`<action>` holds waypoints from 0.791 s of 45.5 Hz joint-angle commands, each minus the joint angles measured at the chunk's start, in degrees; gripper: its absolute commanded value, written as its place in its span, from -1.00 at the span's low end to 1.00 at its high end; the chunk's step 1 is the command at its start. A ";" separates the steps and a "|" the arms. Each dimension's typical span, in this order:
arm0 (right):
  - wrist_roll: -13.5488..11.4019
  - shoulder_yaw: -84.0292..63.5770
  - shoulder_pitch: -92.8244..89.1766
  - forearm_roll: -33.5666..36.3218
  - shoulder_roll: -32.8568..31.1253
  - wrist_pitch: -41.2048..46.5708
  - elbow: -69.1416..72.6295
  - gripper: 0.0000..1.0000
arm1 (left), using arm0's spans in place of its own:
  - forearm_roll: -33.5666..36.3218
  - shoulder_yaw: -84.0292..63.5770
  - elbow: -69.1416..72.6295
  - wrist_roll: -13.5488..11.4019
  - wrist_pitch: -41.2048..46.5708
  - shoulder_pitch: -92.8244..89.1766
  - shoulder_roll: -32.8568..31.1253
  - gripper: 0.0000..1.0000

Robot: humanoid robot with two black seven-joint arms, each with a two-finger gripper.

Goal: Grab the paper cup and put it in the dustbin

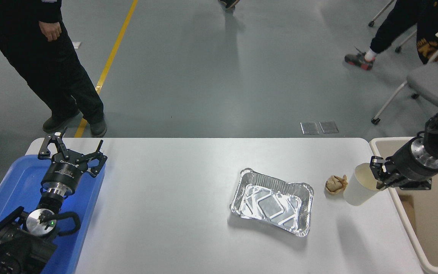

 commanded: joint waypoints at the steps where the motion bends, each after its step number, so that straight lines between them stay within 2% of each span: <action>1: 0.01 -3.89 16.16 -0.07 -2.10 8.36 3.89 -1.00 | -0.01 0.01 0.00 0.00 0.00 0.00 0.00 0.99; 16: 0.01 -4.51 30.40 0.02 -1.75 8.36 4.77 -1.00 | 0.07 0.01 0.00 0.09 0.00 0.00 0.00 0.99; 36: -0.08 -11.10 34.80 -0.16 0.45 8.36 4.68 -1.00 | -0.01 0.01 0.00 0.09 0.00 0.00 0.00 0.99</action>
